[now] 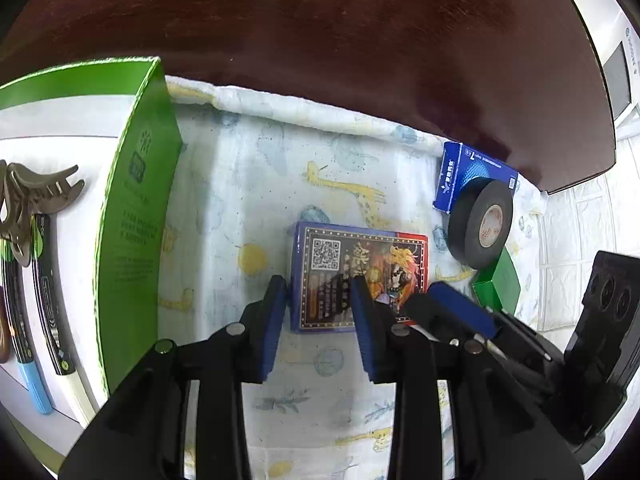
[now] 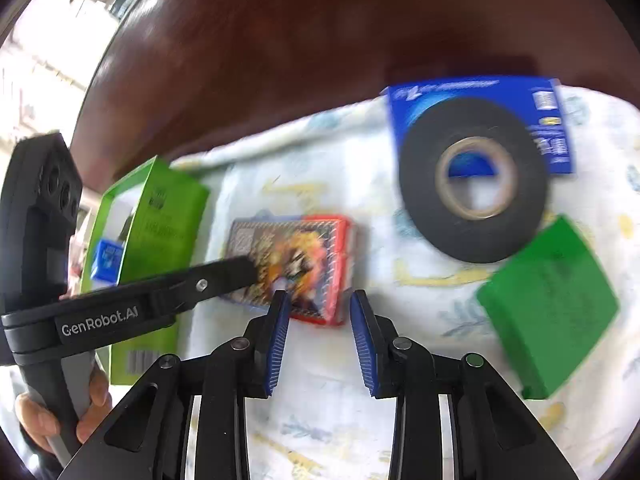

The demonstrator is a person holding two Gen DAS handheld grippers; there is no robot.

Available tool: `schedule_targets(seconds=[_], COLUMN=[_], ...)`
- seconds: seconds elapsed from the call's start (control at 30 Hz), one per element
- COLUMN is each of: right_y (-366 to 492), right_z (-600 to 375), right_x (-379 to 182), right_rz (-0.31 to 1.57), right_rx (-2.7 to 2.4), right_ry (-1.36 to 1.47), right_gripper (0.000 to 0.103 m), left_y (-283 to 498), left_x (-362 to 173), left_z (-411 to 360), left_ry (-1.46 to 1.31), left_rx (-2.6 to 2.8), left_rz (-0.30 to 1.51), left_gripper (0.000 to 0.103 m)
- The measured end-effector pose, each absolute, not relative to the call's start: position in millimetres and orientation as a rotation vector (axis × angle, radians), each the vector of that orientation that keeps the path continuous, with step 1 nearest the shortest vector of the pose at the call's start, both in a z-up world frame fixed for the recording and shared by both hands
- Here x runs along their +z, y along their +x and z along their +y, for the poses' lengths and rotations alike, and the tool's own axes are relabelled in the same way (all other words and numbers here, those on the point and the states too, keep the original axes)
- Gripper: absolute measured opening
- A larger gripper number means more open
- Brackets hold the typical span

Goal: Organize rigid objects
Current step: 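Move the left gripper to the red-and-blue playing-card box, then close the left gripper on the playing-card box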

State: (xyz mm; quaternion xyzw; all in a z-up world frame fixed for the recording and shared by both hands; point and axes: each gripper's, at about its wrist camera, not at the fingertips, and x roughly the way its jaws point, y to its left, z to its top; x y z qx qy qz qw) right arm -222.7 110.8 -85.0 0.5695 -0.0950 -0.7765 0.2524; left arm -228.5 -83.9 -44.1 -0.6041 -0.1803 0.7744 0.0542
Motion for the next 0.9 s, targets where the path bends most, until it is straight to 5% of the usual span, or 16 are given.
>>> schedule_targets(seconds=[0.37, 0.9], right_y=[-218, -168], right_z=[111, 94], right_x=[-88, -15], right_rz=[-0.348, -0.318], right_rx=[-2.096, -2.194], right_ry=[1.56, 1.336], right_gripper=[0.034, 0.034], left_y=[-211, -164], left_x=[-33, 45], left_z=[-87, -91], left_ry=[-1.732, -1.457], left_rx=[2.384, 2.556], left_rz=[-0.392, -0.285], left_gripper=[0.032, 0.035])
